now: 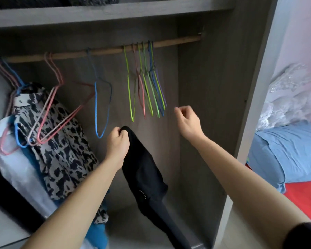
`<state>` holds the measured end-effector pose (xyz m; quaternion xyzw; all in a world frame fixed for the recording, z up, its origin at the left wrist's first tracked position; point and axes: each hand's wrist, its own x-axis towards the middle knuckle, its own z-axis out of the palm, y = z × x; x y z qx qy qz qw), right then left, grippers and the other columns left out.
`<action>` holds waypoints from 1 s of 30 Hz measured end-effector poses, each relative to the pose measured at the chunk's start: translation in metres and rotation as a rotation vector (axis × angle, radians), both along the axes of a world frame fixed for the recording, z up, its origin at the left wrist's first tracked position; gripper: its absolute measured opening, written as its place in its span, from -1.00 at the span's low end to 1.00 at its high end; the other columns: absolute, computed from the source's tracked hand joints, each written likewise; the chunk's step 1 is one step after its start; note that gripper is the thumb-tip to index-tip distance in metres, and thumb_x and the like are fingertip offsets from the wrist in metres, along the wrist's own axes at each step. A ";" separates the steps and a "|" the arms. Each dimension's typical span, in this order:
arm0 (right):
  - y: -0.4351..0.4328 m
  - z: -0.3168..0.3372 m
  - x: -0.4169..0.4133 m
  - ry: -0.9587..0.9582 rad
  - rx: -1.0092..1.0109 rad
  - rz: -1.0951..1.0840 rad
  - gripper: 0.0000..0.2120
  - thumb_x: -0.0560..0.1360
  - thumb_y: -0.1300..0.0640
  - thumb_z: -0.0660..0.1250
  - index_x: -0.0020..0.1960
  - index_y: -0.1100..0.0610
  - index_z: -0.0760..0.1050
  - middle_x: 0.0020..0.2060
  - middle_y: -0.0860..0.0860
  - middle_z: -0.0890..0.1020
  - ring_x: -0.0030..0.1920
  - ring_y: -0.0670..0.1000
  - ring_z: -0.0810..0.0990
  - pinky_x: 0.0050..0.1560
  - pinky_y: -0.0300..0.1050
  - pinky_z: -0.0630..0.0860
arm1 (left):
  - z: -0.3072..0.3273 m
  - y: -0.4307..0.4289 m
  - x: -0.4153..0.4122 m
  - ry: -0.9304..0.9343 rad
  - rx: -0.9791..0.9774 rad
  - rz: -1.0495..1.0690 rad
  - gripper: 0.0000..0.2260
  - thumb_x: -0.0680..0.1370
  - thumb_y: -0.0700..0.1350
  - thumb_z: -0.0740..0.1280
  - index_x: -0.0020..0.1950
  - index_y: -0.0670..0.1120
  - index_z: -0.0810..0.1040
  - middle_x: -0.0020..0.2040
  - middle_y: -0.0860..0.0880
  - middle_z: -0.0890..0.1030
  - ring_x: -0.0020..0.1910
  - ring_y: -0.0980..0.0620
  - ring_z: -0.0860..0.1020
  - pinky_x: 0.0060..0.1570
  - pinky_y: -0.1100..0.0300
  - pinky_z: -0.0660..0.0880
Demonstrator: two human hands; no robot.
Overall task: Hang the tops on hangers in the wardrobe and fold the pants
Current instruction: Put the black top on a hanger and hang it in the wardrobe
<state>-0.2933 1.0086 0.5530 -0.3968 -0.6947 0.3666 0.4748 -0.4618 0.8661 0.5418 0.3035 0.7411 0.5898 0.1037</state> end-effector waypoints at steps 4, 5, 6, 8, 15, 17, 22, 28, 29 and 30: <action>0.036 0.037 -0.024 0.025 -0.115 0.003 -0.56 0.64 -0.22 0.08 0.09 0.10 0.53 0.02 0.05 0.63 0.10 0.10 0.57 0.06 -0.09 0.41 | 0.002 -0.004 -0.005 0.192 -0.002 -0.063 -0.87 0.57 -0.20 0.12 -0.18 -0.12 0.36 -0.31 0.00 0.36 -0.34 0.01 0.33 -0.33 0.10 0.28; 0.042 0.044 -0.032 0.012 -0.154 0.041 -0.53 0.64 -0.26 0.06 0.00 0.08 0.54 0.01 0.07 0.65 0.08 0.11 0.58 0.09 -0.06 0.43 | 0.003 -0.005 -0.005 0.217 -0.010 -0.080 -0.88 0.56 -0.21 0.13 -0.17 -0.13 0.37 -0.31 0.00 0.38 -0.34 0.01 0.34 -0.33 0.10 0.29; 0.045 0.049 -0.040 0.008 -0.190 0.077 -0.52 0.63 -0.27 0.06 -0.09 0.06 0.54 -0.04 0.07 0.65 0.03 0.11 0.59 0.10 -0.04 0.45 | 0.003 -0.006 -0.004 0.222 -0.019 -0.092 -0.88 0.56 -0.22 0.14 -0.17 -0.13 0.38 -0.31 0.00 0.39 -0.34 0.02 0.35 -0.33 0.09 0.29; 0.050 0.052 -0.055 0.015 -0.199 0.111 -0.58 0.62 -0.20 0.17 -0.19 0.07 0.57 -0.20 0.03 0.63 -0.07 0.06 0.59 0.00 -0.03 0.47 | 0.002 -0.010 -0.004 0.211 -0.024 -0.094 -0.90 0.54 -0.23 0.16 -0.17 -0.14 0.39 -0.32 0.00 0.39 -0.35 0.02 0.34 -0.33 0.09 0.29; 0.037 0.054 -0.076 0.020 -0.250 0.180 -0.70 0.62 -0.10 0.24 -0.17 0.07 0.51 -0.26 0.02 0.57 -0.27 0.00 0.50 -0.27 -0.15 0.39 | -0.005 -0.031 -0.012 0.159 -0.030 -0.093 -0.91 0.53 -0.22 0.19 -0.18 -0.15 0.40 -0.34 0.00 0.40 -0.35 0.03 0.36 -0.31 0.09 0.31; 0.033 0.060 -0.077 0.028 -0.317 0.244 -0.72 0.63 -0.09 0.21 -0.13 0.06 0.50 -0.26 -0.02 0.58 -0.34 -0.05 0.47 -0.38 -0.20 0.31 | -0.003 -0.036 -0.014 0.151 -0.024 -0.097 -0.91 0.53 -0.20 0.20 -0.17 -0.15 0.40 -0.35 -0.01 0.40 -0.38 0.04 0.37 -0.33 0.10 0.31; 0.027 0.071 -0.087 0.068 -0.287 0.267 -0.90 0.57 0.06 0.35 -0.07 0.08 0.58 -0.30 -0.04 0.61 -0.43 -0.15 0.47 -0.37 -0.24 0.33 | 0.004 -0.044 -0.018 0.148 -0.009 -0.083 -0.91 0.53 -0.19 0.20 -0.17 -0.14 0.41 -0.35 -0.01 0.42 -0.40 0.04 0.38 -0.37 0.13 0.31; 0.021 0.073 -0.110 0.065 -0.302 0.206 -0.66 0.60 -0.08 0.27 -0.26 0.11 0.41 -0.34 0.13 0.55 -0.34 0.13 0.55 -0.30 -0.08 0.47 | 0.001 -0.048 -0.015 0.153 0.000 -0.077 -0.91 0.54 -0.19 0.21 -0.16 -0.17 0.43 -0.35 0.00 0.41 -0.38 0.06 0.37 -0.36 0.12 0.30; 0.022 0.071 -0.113 0.021 -0.271 0.177 -0.63 0.59 -0.11 0.27 -0.28 0.11 0.42 -0.32 0.15 0.58 -0.28 0.16 0.59 -0.20 0.00 0.53 | 0.000 -0.048 -0.014 0.152 0.002 -0.080 -0.90 0.54 -0.19 0.20 -0.16 -0.17 0.43 -0.36 0.00 0.40 -0.40 0.08 0.36 -0.37 0.14 0.29; 0.023 0.069 -0.116 -0.016 -0.243 0.146 -0.60 0.58 -0.14 0.27 -0.30 0.11 0.43 -0.29 0.17 0.60 -0.21 0.19 0.63 -0.08 0.05 0.57 | -0.001 -0.048 -0.014 0.151 0.002 -0.081 -0.90 0.54 -0.19 0.20 -0.15 -0.17 0.43 -0.36 0.01 0.40 -0.42 0.11 0.35 -0.39 0.17 0.29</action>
